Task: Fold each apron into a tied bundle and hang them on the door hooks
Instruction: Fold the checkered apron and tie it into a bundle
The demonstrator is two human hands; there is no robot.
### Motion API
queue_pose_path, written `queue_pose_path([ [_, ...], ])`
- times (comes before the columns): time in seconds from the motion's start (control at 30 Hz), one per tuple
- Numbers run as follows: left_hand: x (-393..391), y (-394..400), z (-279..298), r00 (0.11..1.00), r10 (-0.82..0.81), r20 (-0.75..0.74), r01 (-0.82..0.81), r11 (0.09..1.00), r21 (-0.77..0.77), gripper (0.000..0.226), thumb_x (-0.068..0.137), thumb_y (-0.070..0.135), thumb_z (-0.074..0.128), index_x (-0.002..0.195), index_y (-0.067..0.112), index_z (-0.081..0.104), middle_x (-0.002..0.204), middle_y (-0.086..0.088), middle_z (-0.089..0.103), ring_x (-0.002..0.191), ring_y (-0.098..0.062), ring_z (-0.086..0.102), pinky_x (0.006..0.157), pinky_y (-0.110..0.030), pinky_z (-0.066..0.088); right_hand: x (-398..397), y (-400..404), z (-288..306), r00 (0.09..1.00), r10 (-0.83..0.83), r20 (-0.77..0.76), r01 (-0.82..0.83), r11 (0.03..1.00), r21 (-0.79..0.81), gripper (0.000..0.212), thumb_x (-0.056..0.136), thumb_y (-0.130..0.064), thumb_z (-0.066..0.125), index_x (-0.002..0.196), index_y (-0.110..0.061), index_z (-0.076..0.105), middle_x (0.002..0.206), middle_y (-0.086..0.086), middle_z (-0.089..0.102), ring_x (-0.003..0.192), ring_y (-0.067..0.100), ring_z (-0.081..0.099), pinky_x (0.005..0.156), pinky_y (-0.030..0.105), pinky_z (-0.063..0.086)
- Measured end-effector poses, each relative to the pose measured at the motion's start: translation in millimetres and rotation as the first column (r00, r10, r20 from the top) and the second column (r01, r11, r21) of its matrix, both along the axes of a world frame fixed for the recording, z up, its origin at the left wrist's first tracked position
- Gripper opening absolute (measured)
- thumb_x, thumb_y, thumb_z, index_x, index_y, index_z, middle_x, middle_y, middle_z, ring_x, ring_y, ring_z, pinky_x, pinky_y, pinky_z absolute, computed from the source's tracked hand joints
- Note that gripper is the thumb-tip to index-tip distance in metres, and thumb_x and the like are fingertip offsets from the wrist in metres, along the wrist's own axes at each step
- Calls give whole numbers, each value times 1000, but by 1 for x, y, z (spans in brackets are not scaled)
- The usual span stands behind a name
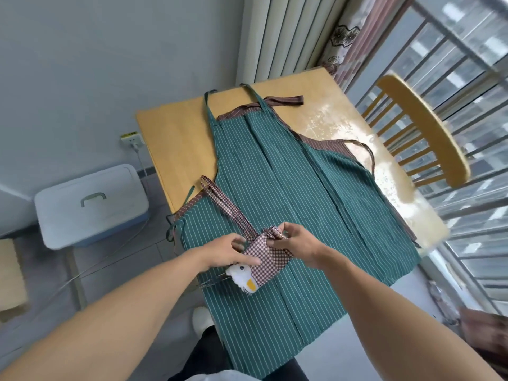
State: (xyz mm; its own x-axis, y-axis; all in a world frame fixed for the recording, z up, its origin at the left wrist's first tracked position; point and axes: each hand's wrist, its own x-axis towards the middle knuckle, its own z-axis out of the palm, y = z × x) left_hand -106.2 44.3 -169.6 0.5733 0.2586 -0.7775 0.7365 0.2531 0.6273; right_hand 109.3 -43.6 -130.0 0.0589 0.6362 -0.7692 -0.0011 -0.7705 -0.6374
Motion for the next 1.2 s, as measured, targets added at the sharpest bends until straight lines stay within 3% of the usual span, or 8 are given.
queue_pose_path([
  [0.2, 25, -21, 32, 893, 424, 148, -321, 833, -450, 61, 77, 33, 79, 126, 1, 60, 124, -12, 71, 120, -32, 64, 113, -51, 41, 27, 23, 53, 974, 224, 47, -223, 975, -11, 31, 87, -12, 77, 113, -3, 61, 112, 11, 73, 108, 28, 69, 98, 42, 54],
  [0.37, 63, -28, 66, 798, 578, 169, -568, 816, -109, 51, 81, 49, 78, 99, 4, 63, 96, -9, 77, 89, -29, 73, 77, -41, 56, 45, 23, 78, 990, -120, 75, 116, 991, 61, 53, 79, -16, 84, 122, -7, 55, 114, 13, 70, 97, 23, 71, 68, 27, 59],
  [0.53, 85, -34, 90, 636, 749, 185, -756, 653, -43, 50, 86, 45, 77, 101, 0, 58, 92, -16, 76, 88, -37, 74, 79, -46, 59, 33, -3, 67, 951, -289, -106, 299, 949, 95, 85, 72, -20, 90, 141, -6, 41, 117, 19, 73, 97, 31, 74, 87, 45, 61],
  [0.67, 95, -41, 96, 555, 824, 112, -821, 564, -89, 81, 56, 61, 89, 100, -1, 60, 105, -32, 70, 96, -46, 71, 87, -61, 55, 33, -28, 69, 977, -205, 52, 178, 930, 321, 109, 71, -16, 93, 144, -56, 22, 115, 19, 71, 99, 32, 74, 89, 52, 60],
  [0.8, 103, -55, 128, 464, 884, 58, -870, 467, -156, 36, 92, 29, 72, 110, -1, 67, 99, -20, 76, 92, -39, 74, 86, -55, 60, 44, -42, 88, 968, -15, 250, -110, 872, 477, 67, 81, -1, 82, 137, -31, 60, 127, 9, 68, 98, 17, 73, 84, 39, 62],
  [0.93, 113, -69, 152, 493, 867, 72, -867, 496, -51, 22, 96, 18, 65, 109, 0, 64, 100, -15, 75, 84, -28, 71, 64, -35, 55, 58, -48, 107, 856, 97, 508, -351, 830, 433, 80, 77, -1, 83, 148, -20, 51, 134, -1, 63, 91, 1, 64, 67, 8, 50],
  [1.07, 119, -79, 164, 476, 876, 81, -878, 479, -13, 18, 94, 14, 68, 106, 2, 67, 101, -15, 76, 92, -29, 73, 67, -36, 58, 63, -47, 117, 749, 91, 656, -448, 800, 400, 64, 79, -8, 83, 138, -18, 61, 126, -5, 69, 110, 8, 64, 84, 9, 48],
  [1.2, 121, -79, 178, 431, 897, 94, -900, 436, -29, 25, 90, 17, 74, 108, 1, 67, 102, -14, 76, 89, -27, 73, 64, -34, 57, 66, -46, 127, 708, 61, 704, -477, 776, 412, 18, 85, -17, 80, 101, -18, 73, 91, -10, 69, 78, 6, 61, 59, 12, 47],
])
